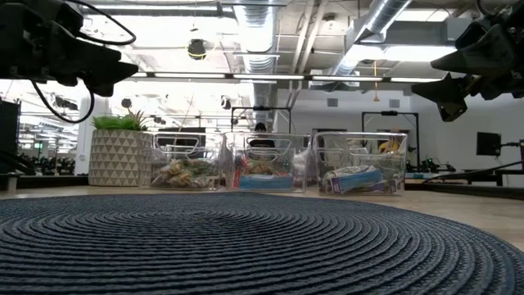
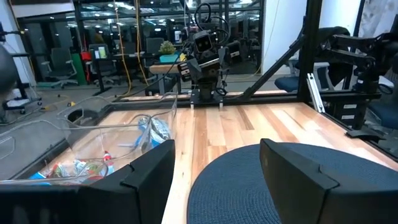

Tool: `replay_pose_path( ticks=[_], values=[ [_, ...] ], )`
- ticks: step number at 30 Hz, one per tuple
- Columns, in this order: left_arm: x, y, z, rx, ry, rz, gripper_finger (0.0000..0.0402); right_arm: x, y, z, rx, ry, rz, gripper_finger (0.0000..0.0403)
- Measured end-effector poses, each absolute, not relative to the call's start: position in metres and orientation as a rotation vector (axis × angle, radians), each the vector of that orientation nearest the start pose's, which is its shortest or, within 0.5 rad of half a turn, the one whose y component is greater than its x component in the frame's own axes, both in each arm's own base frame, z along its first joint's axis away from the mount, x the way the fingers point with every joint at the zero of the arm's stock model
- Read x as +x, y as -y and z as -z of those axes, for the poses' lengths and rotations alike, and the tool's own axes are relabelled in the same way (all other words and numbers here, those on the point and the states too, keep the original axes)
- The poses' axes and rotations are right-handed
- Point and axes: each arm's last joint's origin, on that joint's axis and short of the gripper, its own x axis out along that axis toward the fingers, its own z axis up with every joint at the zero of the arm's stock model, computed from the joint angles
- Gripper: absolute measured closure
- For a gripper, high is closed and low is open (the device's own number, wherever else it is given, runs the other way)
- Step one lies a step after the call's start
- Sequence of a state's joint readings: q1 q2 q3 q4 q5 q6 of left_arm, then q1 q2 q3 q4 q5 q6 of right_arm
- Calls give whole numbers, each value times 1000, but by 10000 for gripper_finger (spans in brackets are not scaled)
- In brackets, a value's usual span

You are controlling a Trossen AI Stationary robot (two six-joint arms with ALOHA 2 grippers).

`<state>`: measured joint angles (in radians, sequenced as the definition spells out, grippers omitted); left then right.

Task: Pick and place Granola Bars by type
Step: Return to Home Position

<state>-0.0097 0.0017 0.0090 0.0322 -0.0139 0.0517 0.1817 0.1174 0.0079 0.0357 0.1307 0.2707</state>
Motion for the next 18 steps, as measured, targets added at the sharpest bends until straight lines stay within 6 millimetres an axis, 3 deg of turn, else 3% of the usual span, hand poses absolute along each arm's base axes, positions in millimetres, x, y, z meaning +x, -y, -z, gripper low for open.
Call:
replay_pose_path(
  ticks=[18],
  values=[
    [97, 1, -169, 25, 38, -5, 173, 103, -15, -160, 259, -79, -40, 159]
  ],
)
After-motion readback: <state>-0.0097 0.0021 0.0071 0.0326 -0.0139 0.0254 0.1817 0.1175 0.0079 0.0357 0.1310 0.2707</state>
